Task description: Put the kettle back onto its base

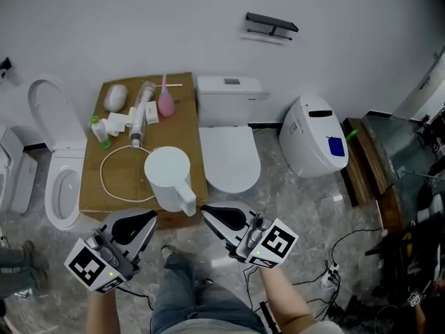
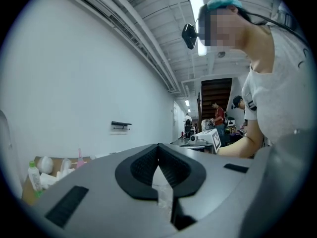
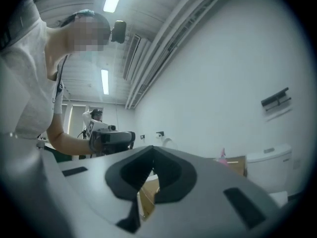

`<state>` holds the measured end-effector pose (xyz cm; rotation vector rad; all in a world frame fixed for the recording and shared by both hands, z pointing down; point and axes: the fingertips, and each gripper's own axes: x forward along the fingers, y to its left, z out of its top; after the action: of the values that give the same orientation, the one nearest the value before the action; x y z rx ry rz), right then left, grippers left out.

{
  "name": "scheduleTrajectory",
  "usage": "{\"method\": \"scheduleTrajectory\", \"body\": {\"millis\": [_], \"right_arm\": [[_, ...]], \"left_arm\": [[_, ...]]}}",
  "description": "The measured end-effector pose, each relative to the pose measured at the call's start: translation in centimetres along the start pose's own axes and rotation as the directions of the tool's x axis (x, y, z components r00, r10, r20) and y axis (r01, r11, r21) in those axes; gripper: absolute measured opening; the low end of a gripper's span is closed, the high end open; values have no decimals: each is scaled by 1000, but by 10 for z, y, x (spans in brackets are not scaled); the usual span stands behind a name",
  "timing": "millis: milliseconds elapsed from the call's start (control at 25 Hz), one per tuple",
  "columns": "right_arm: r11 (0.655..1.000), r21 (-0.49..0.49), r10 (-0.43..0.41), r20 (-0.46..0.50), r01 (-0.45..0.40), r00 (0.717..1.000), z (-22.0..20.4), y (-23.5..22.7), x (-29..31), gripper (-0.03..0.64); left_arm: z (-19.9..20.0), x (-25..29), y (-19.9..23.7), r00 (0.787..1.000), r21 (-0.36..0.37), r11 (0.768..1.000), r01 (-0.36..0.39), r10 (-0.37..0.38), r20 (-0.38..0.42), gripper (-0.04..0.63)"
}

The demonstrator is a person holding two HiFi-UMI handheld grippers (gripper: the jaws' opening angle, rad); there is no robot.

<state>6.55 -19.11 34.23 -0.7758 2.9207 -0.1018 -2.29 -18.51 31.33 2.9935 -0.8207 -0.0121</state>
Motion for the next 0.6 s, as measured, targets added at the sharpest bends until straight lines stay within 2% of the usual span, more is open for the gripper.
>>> {"method": "scheduleTrajectory", "body": {"millis": [200,320,600], "right_arm": [[997,-67,26,-8,-26,1000,34,52,5,8],[992,-112,57,-19,-59,998,40,78,6,8],[990,-114,82,-29,-84,996,45,110,2,8]], "left_arm": [[17,-10,-36,999,51,998,-44,44,-4,8],[20,-19,-53,998,52,997,-61,61,5,6],[23,-34,-75,999,46,998,-47,47,13,8]]}}
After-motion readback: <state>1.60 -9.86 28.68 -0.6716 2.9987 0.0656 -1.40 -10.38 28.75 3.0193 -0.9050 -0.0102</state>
